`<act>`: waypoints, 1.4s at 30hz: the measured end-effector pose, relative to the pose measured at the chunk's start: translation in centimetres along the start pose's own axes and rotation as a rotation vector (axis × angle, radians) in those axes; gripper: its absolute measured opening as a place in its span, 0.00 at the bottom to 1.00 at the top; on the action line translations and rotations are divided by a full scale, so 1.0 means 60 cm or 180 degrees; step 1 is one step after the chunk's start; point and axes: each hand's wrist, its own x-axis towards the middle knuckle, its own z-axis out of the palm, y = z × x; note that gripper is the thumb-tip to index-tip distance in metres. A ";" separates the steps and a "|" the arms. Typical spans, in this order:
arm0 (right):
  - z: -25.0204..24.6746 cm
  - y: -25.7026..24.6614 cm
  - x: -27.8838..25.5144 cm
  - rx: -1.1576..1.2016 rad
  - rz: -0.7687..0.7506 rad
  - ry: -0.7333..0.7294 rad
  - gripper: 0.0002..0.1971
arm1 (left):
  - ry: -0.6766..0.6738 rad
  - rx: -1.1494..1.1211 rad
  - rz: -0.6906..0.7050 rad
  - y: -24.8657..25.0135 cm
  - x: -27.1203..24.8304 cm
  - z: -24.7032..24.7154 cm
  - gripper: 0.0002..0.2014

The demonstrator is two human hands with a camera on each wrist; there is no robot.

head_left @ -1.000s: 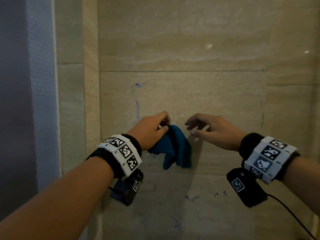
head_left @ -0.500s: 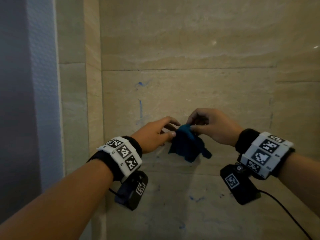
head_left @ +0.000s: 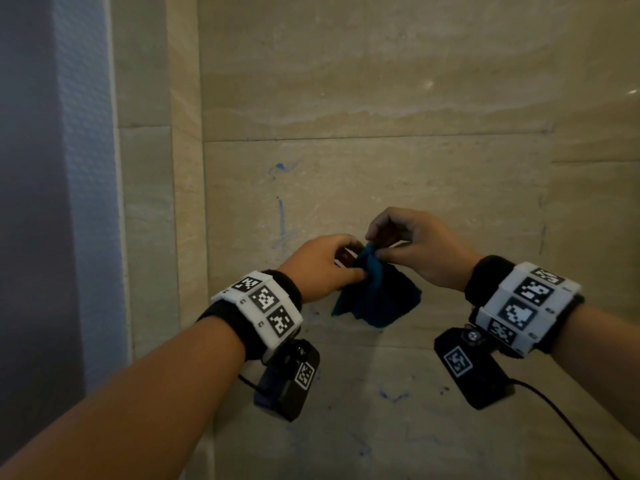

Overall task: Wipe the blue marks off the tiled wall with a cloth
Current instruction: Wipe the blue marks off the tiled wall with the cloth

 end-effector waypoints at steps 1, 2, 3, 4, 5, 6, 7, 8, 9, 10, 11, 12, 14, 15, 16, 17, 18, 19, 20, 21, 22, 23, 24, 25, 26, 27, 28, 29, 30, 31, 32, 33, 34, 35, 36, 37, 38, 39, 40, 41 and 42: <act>0.003 0.000 -0.001 0.0042 0.0038 -0.0003 0.14 | 0.0150 0.0115 0.0053 0.001 0.000 -0.001 0.12; 0.004 -0.001 -0.002 0.0143 0.0155 0.0000 0.12 | 0.0315 0.0213 0.0121 0.001 -0.001 -0.003 0.09; 0.005 -0.002 -0.004 0.0291 0.0345 -0.0013 0.10 | 0.0461 0.0276 0.0191 0.001 -0.002 -0.005 0.06; 0.006 -0.002 -0.006 0.0430 0.0566 -0.0046 0.11 | 0.0569 0.0289 0.0229 0.000 -0.002 -0.007 0.05; 0.006 -0.003 -0.008 0.0540 0.0762 -0.0096 0.12 | 0.0618 0.0239 0.0230 0.000 -0.002 -0.010 0.04; 0.006 -0.004 -0.009 0.0631 0.0895 -0.0156 0.15 | 0.0603 0.0144 0.0185 -0.001 -0.002 -0.012 0.04; 0.005 -0.004 -0.010 0.0713 0.0956 -0.0216 0.17 | 0.0556 0.0046 0.0125 -0.001 -0.003 -0.016 0.04; 0.003 -0.004 -0.011 0.0756 0.0966 -0.0271 0.18 | 0.0523 -0.0031 0.0078 -0.001 -0.004 -0.020 0.05; -0.001 -0.003 -0.012 0.0745 0.0959 -0.0329 0.19 | 0.0528 -0.0077 0.0062 -0.003 -0.005 -0.025 0.04; -0.005 -0.002 -0.014 0.0678 0.0964 -0.0398 0.19 | 0.0567 -0.0087 0.0068 -0.006 -0.006 -0.030 0.04; -0.010 0.000 -0.016 0.0542 0.0983 -0.0489 0.17 | 0.0629 -0.0077 0.0084 -0.008 -0.007 -0.034 0.03; -0.014 0.000 -0.018 0.0321 0.0997 -0.0615 0.15 | 0.0690 -0.0059 0.0095 -0.010 -0.008 -0.036 0.03; -0.020 -0.004 -0.019 -0.0126 0.0992 -0.0905 0.11 | 0.0732 -0.0027 0.0085 -0.010 -0.008 -0.037 0.02; -0.019 -0.008 -0.017 -0.0225 0.0986 -0.0975 0.10 | 0.0734 0.0008 0.0089 -0.008 -0.008 -0.036 0.02; -0.016 -0.013 -0.016 -0.0236 0.0986 -0.0972 0.11 | 0.0751 0.0057 0.0110 -0.006 -0.006 -0.035 0.02; -0.011 -0.018 -0.012 -0.0196 0.0980 -0.0942 0.12 | 0.0785 0.0106 0.0149 -0.004 -0.005 -0.034 0.03; -0.005 -0.023 -0.008 -0.0131 0.0976 -0.0920 0.14 | 0.0832 0.0152 0.0203 -0.001 -0.003 -0.035 0.03; 0.002 -0.027 -0.004 -0.0070 0.0984 -0.0932 0.16 | 0.0868 0.0178 0.0255 0.002 -0.002 -0.035 0.03; 0.009 -0.029 0.000 -0.0063 0.0987 -0.0968 0.18 | 0.0900 0.0191 0.0299 0.005 -0.001 -0.036 0.03; 0.015 -0.027 0.004 -0.0129 0.0973 -0.0989 0.18 | 0.0942 0.0209 0.0331 0.006 0.001 -0.037 0.03; 0.019 -0.023 0.009 -0.0237 0.0961 -0.0964 0.16 | 0.0987 0.0247 0.0346 0.007 0.000 -0.040 0.03; 0.020 -0.021 0.012 -0.0326 0.0977 -0.0877 0.12 | 0.1009 0.0301 0.0342 0.007 -0.002 -0.044 0.03; 0.020 -0.019 0.014 -0.0339 0.1027 -0.0725 0.08 | 0.0985 0.0357 0.0308 0.006 -0.005 -0.048 0.03; 0.020 -0.017 0.016 -0.0256 0.1099 -0.0547 0.05 | 0.0887 0.0364 0.0261 0.005 -0.009 -0.052 0.02; 0.020 -0.016 0.018 -0.0069 0.1176 -0.0375 0.03 | 0.0716 0.0241 0.0204 0.004 -0.016 -0.055 0.02; 0.019 -0.017 0.019 0.0211 0.1249 -0.0229 0.02 | 0.0547 0.0000 0.0119 0.003 -0.022 -0.056 0.04; 0.019 -0.020 0.021 0.0538 0.1301 -0.0121 0.02 | 0.0434 -0.0291 0.0011 0.002 -0.028 -0.057 0.06; 0.019 -0.022 0.022 0.0822 0.1333 -0.0041 0.03 | 0.0403 -0.0567 -0.0081 0.000 -0.032 -0.055 0.08; 0.020 -0.024 0.024 0.1042 0.1349 0.0015 0.05 | 0.0443 -0.0711 -0.0128 -0.003 -0.035 -0.053 0.07; 0.022 -0.026 0.027 0.1204 0.1354 0.0057 0.06 | 0.0488 -0.0645 -0.0139 -0.007 -0.035 -0.051 0.04; 0.023 -0.028 0.029 0.1347 0.1351 0.0094 0.07 | 0.0465 -0.0499 -0.0118 -0.010 -0.035 -0.047 0.05; 0.024 -0.029 0.032 0.1470 0.1337 0.0110 0.08 | 0.0351 -0.0385 -0.0088 -0.013 -0.035 -0.042 0.11; 0.025 -0.031 0.034 0.1605 0.1309 0.0094 0.09 | 0.0246 -0.0366 -0.0049 -0.013 -0.035 -0.036 0.16; 0.025 -0.033 0.035 0.1760 0.1256 0.0043 0.10 | 0.0219 -0.0387 -0.0018 -0.011 -0.034 -0.030 0.21; 0.025 -0.035 0.036 0.1936 0.1185 -0.0021 0.10 | 0.0268 -0.0409 0.0023 -0.011 -0.034 -0.025 0.23; 0.025 -0.038 0.036 0.2105 0.1112 -0.0071 0.11 | 0.0403 -0.0385 0.0048 -0.009 -0.032 -0.020 0.24; 0.025 -0.040 0.036 0.2246 0.1047 -0.0096 0.12 | 0.0588 -0.0311 0.0076 -0.008 -0.030 -0.018 0.23; 0.026 -0.043 0.036 0.2327 0.0990 -0.0108 0.13 | 0.0762 -0.0215 0.0127 -0.008 -0.029 -0.018 0.21; 0.025 -0.045 0.038 0.2319 0.0942 -0.0120 0.13 | 0.0905 -0.0093 0.0184 -0.008 -0.026 -0.020 0.18; 0.025 -0.046 0.040 0.2181 0.0908 -0.0128 0.12 | 0.1011 0.0049 0.0237 -0.008 -0.024 -0.023 0.16; 0.024 -0.049 0.043 0.1850 0.0866 -0.0115 0.12 | 0.1083 0.0206 0.0286 -0.008 -0.023 -0.027 0.15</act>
